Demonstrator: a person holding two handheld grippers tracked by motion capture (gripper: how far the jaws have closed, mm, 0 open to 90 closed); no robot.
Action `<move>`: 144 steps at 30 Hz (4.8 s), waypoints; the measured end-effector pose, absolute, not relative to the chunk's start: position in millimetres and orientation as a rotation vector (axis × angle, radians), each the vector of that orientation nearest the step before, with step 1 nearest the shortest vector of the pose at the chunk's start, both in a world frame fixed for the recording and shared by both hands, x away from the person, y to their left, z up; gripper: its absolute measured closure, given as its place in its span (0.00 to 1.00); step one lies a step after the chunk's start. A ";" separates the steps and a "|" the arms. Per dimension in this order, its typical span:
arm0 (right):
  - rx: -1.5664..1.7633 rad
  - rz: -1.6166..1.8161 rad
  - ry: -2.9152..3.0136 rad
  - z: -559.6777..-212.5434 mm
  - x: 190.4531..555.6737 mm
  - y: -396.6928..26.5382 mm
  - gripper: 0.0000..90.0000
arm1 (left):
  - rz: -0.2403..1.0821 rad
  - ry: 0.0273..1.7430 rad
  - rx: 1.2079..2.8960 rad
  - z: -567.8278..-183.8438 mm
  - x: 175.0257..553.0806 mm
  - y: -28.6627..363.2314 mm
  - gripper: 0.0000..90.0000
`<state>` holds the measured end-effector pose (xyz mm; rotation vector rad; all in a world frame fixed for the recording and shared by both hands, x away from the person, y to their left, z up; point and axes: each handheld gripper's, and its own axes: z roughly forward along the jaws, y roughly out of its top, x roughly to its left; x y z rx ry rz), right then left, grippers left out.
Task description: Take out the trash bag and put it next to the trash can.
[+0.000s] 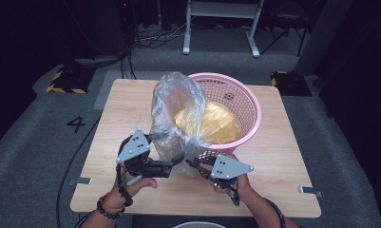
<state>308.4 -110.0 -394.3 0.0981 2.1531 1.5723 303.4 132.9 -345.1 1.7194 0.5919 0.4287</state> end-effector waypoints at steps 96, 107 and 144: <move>0.747 1.197 2.360 -483.7 345.9 -293.6 0.31 | 1.027 0.826 1.314 -341.5 351.7 242.9 0.98; 0.755 1.171 2.368 -485.6 346.8 -294.6 0.29 | 1.012 0.899 1.366 -359.8 366.9 247.0 0.98; 0.768 1.067 2.417 -495.2 348.6 -292.0 0.24 | 0.910 1.049 1.656 -431.9 412.8 221.5 0.98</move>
